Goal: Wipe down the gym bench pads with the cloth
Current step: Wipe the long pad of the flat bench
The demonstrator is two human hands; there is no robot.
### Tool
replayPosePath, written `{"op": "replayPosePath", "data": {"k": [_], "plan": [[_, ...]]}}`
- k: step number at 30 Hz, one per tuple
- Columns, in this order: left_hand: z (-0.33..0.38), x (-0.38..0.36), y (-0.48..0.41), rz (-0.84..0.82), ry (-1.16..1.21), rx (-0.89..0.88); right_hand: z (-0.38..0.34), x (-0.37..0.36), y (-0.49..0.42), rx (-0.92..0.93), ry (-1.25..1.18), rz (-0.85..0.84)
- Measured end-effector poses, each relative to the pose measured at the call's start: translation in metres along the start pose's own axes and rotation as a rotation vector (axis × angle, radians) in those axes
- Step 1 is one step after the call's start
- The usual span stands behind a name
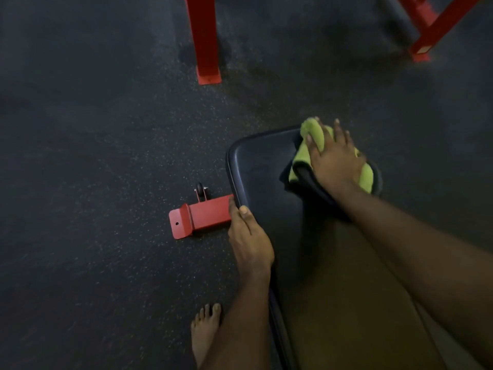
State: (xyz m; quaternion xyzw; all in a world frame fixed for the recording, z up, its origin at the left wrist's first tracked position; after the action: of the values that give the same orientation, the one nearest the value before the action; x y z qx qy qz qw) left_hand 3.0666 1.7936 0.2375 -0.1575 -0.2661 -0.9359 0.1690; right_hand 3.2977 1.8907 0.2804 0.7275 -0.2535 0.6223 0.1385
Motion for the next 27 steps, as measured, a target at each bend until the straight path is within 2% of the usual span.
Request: {"op": "replayPosePath", "data": {"k": [4, 7, 9, 10, 12, 14, 15, 17, 19, 21, 23, 25, 27], "plan": [[-0.002, 0.0, 0.001, -0.015, 0.012, 0.025, -0.054, -0.015, -0.038, 0.231, 0.038, -0.069], [0.001, 0.003, 0.003, 0.005, 0.022, 0.068, -0.071, -0.004, 0.01, 0.622, 0.028, -0.091], [0.003, 0.005, 0.004, -0.008, 0.046, 0.097, -0.05, 0.006, 0.042, 0.737, -0.026, -0.124], [0.002, 0.006, 0.006, -0.025, 0.066, 0.121, -0.036, 0.008, 0.046, 0.711, -0.025, -0.116], [0.003, 0.01, 0.007, -0.066, 0.1, 0.174, -0.027, 0.005, 0.027, 0.534, 0.001, -0.058], [-0.001, 0.014, 0.005, -0.12, 0.155, 0.229, -0.048, -0.006, 0.001, 0.317, 0.056, -0.029], [-0.003, 0.016, 0.002, -0.15, 0.181, 0.228, -0.067, -0.013, -0.008, 0.269, 0.065, -0.028], [-0.011, 0.023, -0.008, -0.167, 0.226, 0.226, -0.112, -0.024, -0.009, 0.347, 0.035, -0.065], [-0.02, 0.029, -0.017, -0.173, 0.253, 0.194, -0.138, -0.024, 0.016, 0.555, 0.02, -0.086], [-0.027, 0.034, -0.019, -0.153, 0.259, 0.163, -0.133, -0.013, 0.058, 0.76, 0.009, -0.097], [-0.026, 0.038, -0.019, -0.131, 0.252, 0.153, -0.106, 0.0, 0.098, 0.879, -0.007, -0.147], [-0.02, 0.038, -0.018, -0.158, 0.227, 0.144, -0.064, 0.009, 0.115, 0.865, -0.003, -0.164], [-0.011, 0.037, -0.018, -0.168, 0.202, 0.128, -0.023, 0.013, 0.107, 0.741, 0.023, -0.124]]}}
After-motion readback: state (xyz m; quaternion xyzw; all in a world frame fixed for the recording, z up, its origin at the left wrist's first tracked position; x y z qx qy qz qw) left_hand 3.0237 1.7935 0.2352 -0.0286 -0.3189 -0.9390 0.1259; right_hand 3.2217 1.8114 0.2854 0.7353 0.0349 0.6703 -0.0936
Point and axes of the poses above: each hand's wrist, its own y-axis away from the middle knuckle, its own x-axis out of the back of the hand, z = x × y, the point moved 5 cm from there along -y, towards the middle knuckle, and after that the axes turned 13 degrees about z, right-handed, at the moved point
